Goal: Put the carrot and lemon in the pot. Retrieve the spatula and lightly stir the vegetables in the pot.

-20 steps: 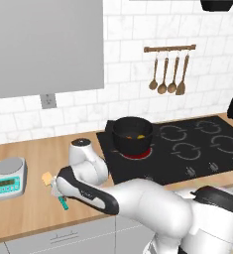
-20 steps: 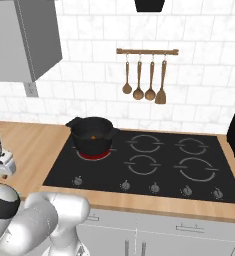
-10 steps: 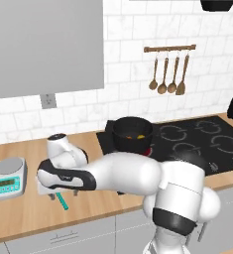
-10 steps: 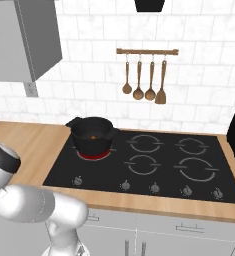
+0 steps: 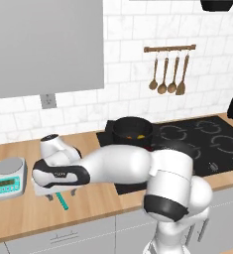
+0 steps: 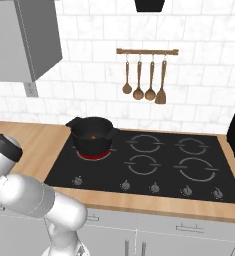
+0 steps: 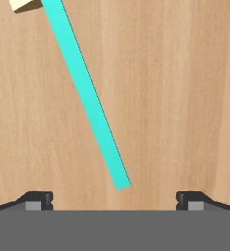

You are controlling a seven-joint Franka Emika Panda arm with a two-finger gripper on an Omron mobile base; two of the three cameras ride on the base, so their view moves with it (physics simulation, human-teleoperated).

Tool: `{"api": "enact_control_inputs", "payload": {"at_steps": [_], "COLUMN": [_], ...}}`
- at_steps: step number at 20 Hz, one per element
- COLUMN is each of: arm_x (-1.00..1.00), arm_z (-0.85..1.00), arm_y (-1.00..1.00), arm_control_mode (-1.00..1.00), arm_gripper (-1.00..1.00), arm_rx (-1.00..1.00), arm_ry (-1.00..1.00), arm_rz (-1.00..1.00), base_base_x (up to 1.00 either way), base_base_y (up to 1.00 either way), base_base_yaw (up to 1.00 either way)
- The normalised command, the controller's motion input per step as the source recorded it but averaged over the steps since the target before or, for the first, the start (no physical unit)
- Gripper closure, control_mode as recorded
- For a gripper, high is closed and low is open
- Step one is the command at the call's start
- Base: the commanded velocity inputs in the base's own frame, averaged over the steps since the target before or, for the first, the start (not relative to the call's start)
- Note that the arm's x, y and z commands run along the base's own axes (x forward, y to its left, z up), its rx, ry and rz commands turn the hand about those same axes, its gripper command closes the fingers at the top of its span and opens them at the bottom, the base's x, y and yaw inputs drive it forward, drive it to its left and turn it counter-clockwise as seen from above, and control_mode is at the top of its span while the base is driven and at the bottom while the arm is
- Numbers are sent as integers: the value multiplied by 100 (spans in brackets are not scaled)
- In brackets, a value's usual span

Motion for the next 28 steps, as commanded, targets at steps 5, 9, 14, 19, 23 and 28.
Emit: {"api": "enact_control_inputs", "payload": {"at_steps": [5, 9, 14, 19, 23, 28], "arm_x": [4, 0, 0, 0, 0, 0], "arm_z": [-25, -25, -20, -21, -20, -11], "arm_y": [0, 0, 0, 0, 0, 0], "arm_control_mode": [-100, -100, -100, -100, -100, -100], "arm_gripper": [-100, -100, -100, -100, -100, -100], "arm_rx": [0, 0, 0, 0, 0, 0], "arm_ry": [0, 0, 0, 0, 0, 0], "arm_rz": [0, 0, 0, 0, 0, 0], "base_base_x": [0, 0, 0, 0, 0, 0], "base_base_y": [0, 0, 0, 0, 0, 0], "base_base_yaw": [0, 0, 0, 0, 0, 0]}}
